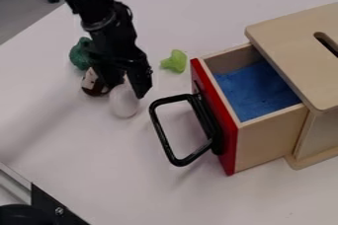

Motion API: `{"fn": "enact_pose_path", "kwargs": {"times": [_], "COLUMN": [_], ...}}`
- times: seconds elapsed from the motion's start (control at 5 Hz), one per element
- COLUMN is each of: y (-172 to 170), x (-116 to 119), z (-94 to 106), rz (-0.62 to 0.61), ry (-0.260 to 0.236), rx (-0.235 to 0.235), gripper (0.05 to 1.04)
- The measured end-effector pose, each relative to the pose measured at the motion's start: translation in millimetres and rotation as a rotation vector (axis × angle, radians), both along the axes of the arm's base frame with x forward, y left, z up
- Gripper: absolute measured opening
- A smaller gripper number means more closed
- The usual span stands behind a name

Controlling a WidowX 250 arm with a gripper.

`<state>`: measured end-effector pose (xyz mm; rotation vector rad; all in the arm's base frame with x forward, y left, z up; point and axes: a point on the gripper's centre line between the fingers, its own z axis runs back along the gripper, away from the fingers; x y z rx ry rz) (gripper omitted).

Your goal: Coloque o ovo dentro da gaveta

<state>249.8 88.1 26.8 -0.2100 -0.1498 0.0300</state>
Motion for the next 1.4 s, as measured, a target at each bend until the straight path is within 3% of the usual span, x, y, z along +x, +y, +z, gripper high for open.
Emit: {"fn": "enact_pose_path", "kwargs": {"times": [0.2,0.4,0.6,1.2,1.4], "y": [2.8,2.2,0.4,-0.7,-2.8], "x": [0.0,-0.4,1.7,0.3,2.0], "z": [-8.3,-19.5,-20.3,-19.4,-4.9], "rz": [-0.014,-0.028,-0.044,-0.056,-0.04], "ry": [0.01,0.044,0.042,0.049,0.04], "rx": [-0.083,-0.108,-0.098,-0.101,-0.053], "gripper": [0.999,0.966,0.76,0.756,0.756]}}
